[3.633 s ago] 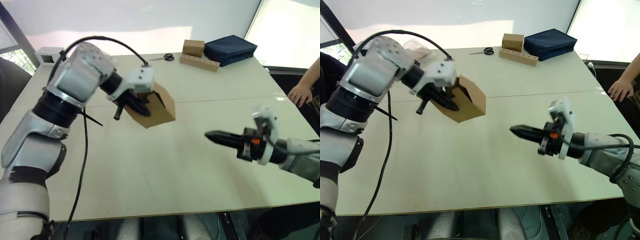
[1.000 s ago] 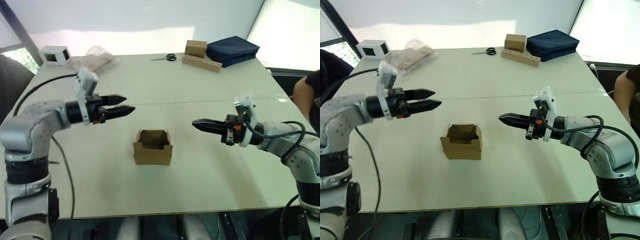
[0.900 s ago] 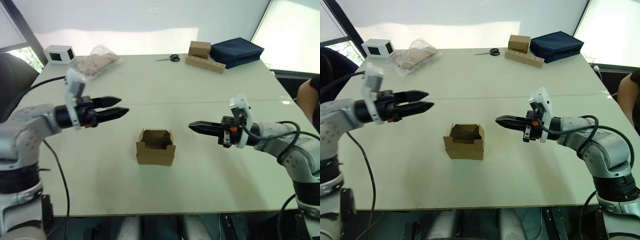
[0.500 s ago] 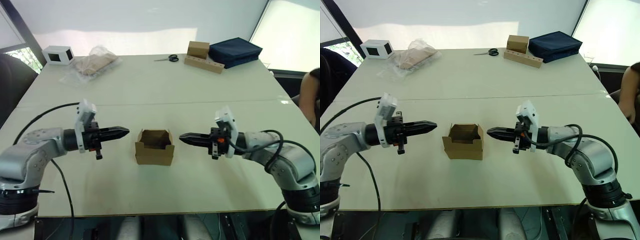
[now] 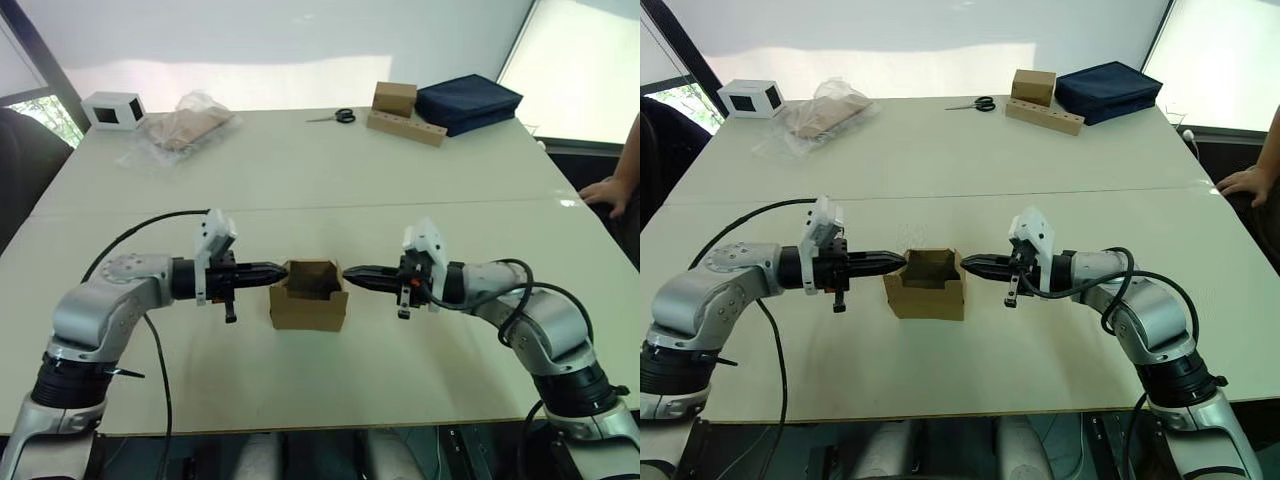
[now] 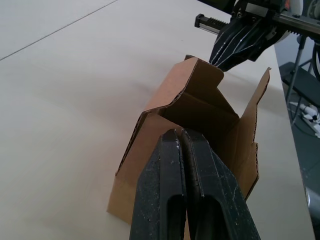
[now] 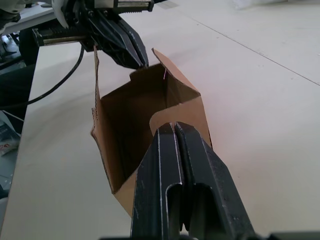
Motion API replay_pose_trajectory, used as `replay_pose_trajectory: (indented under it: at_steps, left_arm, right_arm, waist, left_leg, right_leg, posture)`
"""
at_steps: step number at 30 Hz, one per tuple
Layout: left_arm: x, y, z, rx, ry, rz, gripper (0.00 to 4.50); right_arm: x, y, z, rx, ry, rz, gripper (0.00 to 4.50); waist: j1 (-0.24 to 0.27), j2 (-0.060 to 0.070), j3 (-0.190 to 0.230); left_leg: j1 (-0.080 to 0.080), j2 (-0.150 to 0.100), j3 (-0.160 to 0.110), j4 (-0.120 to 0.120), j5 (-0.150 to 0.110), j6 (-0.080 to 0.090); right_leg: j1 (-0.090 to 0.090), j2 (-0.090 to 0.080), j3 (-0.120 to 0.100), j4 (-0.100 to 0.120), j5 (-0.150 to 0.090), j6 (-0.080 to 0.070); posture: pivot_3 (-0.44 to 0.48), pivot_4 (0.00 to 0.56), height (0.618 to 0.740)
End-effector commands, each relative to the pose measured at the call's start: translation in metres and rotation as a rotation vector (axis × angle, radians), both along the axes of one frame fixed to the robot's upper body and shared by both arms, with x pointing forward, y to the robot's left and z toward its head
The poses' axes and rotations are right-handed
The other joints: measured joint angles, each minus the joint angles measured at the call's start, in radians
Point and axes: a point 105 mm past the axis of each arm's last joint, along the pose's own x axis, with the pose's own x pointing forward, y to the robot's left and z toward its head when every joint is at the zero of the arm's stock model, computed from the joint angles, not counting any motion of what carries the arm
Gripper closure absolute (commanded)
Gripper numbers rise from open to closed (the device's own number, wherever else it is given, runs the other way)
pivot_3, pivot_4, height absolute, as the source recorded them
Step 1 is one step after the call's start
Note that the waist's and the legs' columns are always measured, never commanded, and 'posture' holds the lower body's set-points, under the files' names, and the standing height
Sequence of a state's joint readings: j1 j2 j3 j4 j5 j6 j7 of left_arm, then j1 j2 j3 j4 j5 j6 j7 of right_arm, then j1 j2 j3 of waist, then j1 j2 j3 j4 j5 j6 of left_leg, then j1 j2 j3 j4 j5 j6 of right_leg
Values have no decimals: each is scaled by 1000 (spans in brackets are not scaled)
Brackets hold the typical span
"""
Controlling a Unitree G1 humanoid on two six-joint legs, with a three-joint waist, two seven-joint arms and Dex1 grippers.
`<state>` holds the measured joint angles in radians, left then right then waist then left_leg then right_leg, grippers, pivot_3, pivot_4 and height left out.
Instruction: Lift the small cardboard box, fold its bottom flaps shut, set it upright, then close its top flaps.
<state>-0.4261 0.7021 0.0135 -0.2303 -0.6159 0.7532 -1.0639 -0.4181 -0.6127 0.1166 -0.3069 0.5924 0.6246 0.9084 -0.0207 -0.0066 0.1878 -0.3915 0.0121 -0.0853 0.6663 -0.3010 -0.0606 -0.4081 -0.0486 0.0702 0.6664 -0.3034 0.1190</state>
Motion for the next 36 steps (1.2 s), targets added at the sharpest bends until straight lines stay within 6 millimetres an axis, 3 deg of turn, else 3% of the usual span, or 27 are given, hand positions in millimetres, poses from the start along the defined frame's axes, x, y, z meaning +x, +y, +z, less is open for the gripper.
replay_pose_trajectory:
  at_steps: [1, 8, 16, 27, 36]
  left_arm:
    - [-1, -1, 1, 16, -33, -4, 4396]
    - [4, -3, -11, 37, -26, 9, 4396]
    - [8, -2, -32, 115, -33, 15, 4396]
    - [9, -3, -40, 143, -46, 2, 4396]
    - [9, 0, -45, 205, -59, -12, 4396]
  right_arm:
    - [-6, 11, 6, 12, -39, 37, 4500]
    - [-6, 24, 1, 14, -30, 56, 4500]
    - [1, 22, -12, -43, -8, 32, 4500]
    - [7, 23, -31, -135, 39, -14, 4500]
    - [14, 24, -29, -195, 13, -56, 4500]
  waist:
    - [0, 0, 0]
    - [1, 0, 0]
    - [2, 0, 0]
    - [3, 2, -3]
    - [4, 3, -5]
  left_leg:
    - [0, 0, 0, 0, 0, 0]
    - [0, 0, 0, 0, 0, 0]
    - [0, 0, 0, 0, 0, 0]
    - [1, 0, 0, 0, 0, 0]
    - [3, 0, 0, 0, 0, 0]
  right_leg:
    - [0, 0, 0, 0, 0, 0]
    - [0, 0, 0, 0, 0, 0]
    - [0, 0, 0, 0, 0, 0]
    - [2, 0, 0, 0, 0, 0]
    - [3, 0, 0, 0, 0, 0]
  posture:
    - [0, 150, 740]
    - [0, 150, 740]
    - [0, 150, 740]
    - [0, 150, 740]
    - [0, 150, 740]
